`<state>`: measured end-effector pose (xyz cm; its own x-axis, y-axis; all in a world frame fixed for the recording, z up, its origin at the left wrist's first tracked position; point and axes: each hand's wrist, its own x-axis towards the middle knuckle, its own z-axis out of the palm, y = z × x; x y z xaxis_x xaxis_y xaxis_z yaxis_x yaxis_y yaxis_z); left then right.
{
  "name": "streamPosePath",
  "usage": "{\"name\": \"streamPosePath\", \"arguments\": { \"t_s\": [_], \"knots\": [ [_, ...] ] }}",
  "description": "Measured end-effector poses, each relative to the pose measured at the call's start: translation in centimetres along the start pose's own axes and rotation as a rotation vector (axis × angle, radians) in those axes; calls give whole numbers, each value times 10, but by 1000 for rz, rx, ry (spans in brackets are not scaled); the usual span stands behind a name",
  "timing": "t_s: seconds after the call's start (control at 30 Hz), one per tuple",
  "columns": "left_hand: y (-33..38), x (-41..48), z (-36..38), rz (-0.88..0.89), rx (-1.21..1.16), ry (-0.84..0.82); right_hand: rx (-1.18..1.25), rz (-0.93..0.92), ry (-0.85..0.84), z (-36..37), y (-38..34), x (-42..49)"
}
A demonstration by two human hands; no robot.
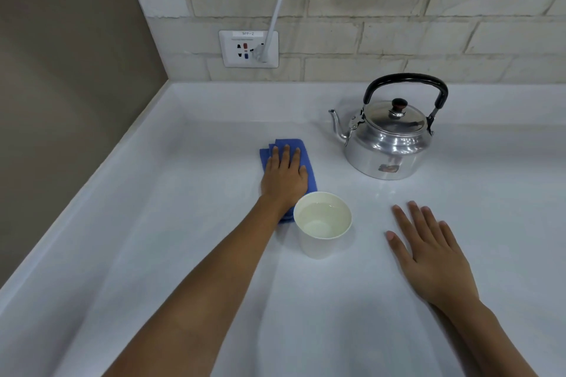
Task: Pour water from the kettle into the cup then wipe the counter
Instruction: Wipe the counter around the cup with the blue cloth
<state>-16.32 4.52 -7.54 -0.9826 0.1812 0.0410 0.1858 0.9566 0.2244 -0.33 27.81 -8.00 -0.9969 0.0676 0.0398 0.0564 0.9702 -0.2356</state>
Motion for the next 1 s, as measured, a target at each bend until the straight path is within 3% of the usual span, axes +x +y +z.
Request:
{"name": "streamPosePath", "arguments": {
  "t_s": [0.13,0.3,0.67,1.0],
  "knots": [
    [1,-2,2,219,106,-49,-2,-1,0,0,1,0],
    [-24,-18,-5,459,-58,-83,5,-4,-13,-3,2,0],
    [-38,1,-2,81,-66,13,9,2,-21,-6,-3,-1],
    [-35,38,-4,60,-67,-56,-7,6,-19,-5,-2,-1]
  ]
}}
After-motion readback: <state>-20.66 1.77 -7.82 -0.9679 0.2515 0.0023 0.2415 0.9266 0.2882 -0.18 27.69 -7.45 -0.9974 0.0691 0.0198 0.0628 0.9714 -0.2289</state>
